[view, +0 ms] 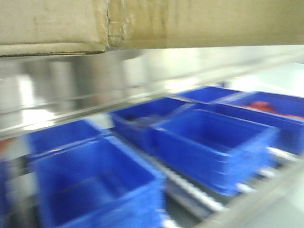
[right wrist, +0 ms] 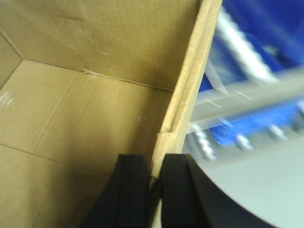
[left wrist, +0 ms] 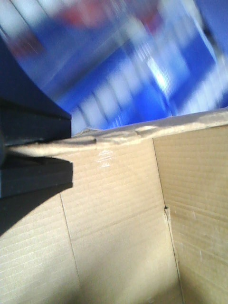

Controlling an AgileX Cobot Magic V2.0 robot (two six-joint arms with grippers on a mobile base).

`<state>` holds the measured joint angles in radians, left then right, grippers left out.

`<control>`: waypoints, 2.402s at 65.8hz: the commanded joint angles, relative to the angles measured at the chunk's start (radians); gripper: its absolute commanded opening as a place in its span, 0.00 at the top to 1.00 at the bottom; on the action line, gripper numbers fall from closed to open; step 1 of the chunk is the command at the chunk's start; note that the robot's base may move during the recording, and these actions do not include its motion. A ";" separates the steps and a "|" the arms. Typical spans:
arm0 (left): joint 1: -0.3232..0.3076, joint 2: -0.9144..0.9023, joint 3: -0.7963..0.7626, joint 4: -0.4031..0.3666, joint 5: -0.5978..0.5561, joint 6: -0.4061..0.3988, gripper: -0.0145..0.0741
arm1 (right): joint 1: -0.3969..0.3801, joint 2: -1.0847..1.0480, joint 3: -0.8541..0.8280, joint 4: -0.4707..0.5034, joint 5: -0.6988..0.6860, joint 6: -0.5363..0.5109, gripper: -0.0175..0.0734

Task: Grab carton from right shelf to conveyor
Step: 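Hold the carton with both grippers while driving toward the red conveyor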

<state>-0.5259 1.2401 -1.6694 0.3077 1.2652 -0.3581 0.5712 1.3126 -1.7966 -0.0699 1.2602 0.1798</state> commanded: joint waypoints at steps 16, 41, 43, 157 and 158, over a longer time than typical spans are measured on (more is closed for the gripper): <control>-0.010 -0.009 -0.002 -0.013 -0.044 0.005 0.85 | 0.001 -0.009 -0.005 -0.004 -0.039 -0.018 0.89; -0.010 -0.009 -0.002 -0.013 -0.044 0.005 0.85 | 0.001 -0.009 -0.005 -0.004 -0.039 -0.018 0.89; -0.010 -0.009 -0.002 -0.013 -0.044 0.005 0.85 | 0.001 -0.009 -0.005 -0.004 -0.039 -0.018 0.89; -0.010 -0.009 -0.002 -0.013 -0.044 0.005 0.85 | 0.001 -0.009 -0.005 -0.004 -0.039 -0.018 0.89; -0.010 -0.009 -0.002 -0.013 -0.044 0.005 0.85 | 0.001 -0.009 -0.005 -0.004 -0.039 -0.018 0.89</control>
<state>-0.5259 1.2401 -1.6694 0.3059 1.2652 -0.3581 0.5712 1.3126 -1.7966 -0.0699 1.2602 0.1798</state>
